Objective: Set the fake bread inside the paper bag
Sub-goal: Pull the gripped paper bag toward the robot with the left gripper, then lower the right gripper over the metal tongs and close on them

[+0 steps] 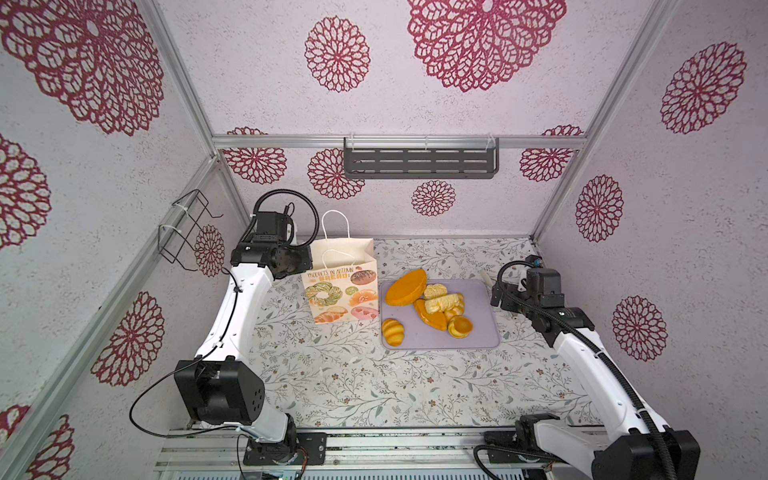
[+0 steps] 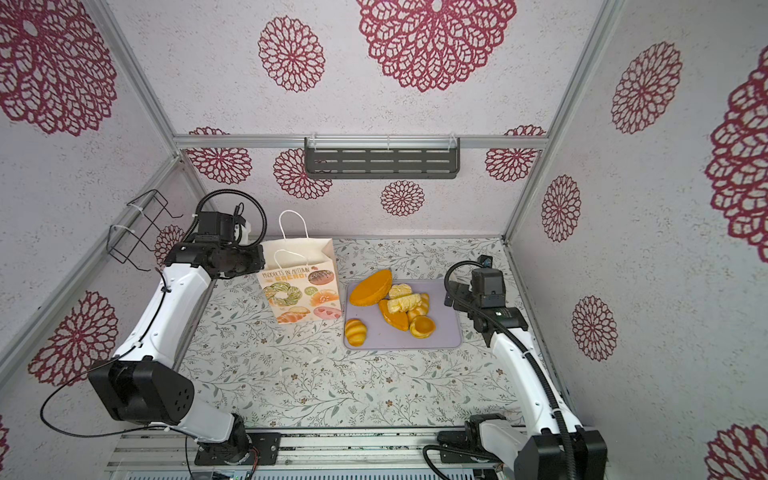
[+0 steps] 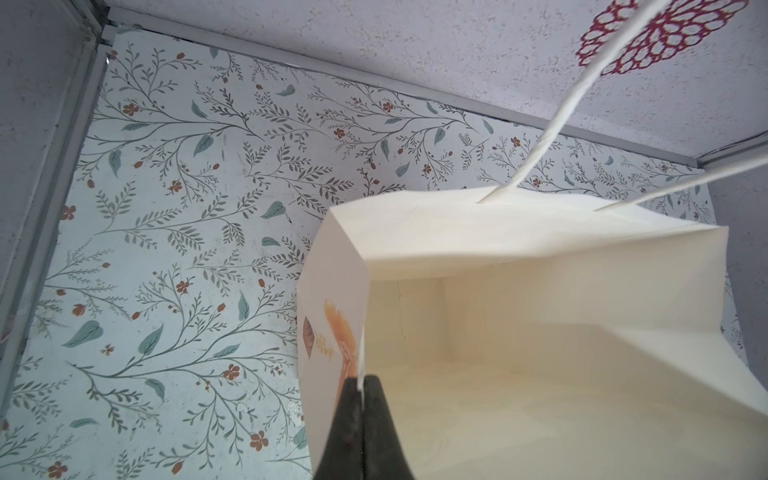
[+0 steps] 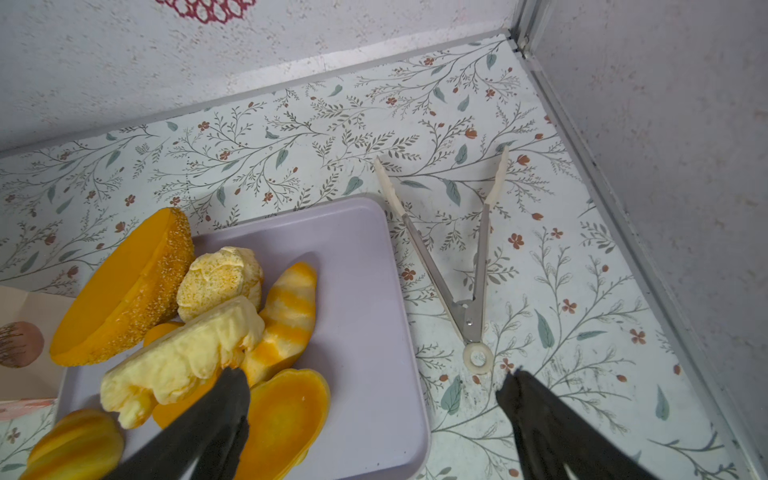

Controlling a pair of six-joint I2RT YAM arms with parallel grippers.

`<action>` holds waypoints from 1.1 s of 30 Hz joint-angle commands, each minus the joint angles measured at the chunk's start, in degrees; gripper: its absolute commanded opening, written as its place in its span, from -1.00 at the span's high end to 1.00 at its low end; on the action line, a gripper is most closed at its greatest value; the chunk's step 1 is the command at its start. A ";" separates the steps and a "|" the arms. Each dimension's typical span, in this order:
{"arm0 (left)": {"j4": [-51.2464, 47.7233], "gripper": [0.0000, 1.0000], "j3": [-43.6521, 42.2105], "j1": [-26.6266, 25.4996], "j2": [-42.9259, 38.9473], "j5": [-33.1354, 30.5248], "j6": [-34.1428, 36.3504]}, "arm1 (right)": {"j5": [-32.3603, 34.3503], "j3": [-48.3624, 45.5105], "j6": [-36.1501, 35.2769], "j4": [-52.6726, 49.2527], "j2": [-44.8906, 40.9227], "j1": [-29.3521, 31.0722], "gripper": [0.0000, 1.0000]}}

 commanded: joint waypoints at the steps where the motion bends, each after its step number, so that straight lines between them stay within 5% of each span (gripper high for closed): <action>1: 0.97 1.00 -1.60 -0.25 -2.92 -0.09 2.45 | 2.37 1.73 -2.83 1.42 -0.42 -0.28 -0.98; 11: 3.32 1.00 -6.42 -0.30 -4.13 -0.16 2.50 | 0.26 4.41 -8.84 -0.70 2.64 -0.47 -0.98; 20: 3.46 0.66 -6.30 -0.24 -5.67 -2.75 1.54 | 2.09 9.54 -16.85 -4.71 8.50 -1.05 -0.98; 33: 3.44 0.59 -6.47 -0.24 -5.54 -3.64 0.27 | -1.04 14.46 -20.92 -9.36 19.79 -7.77 -0.98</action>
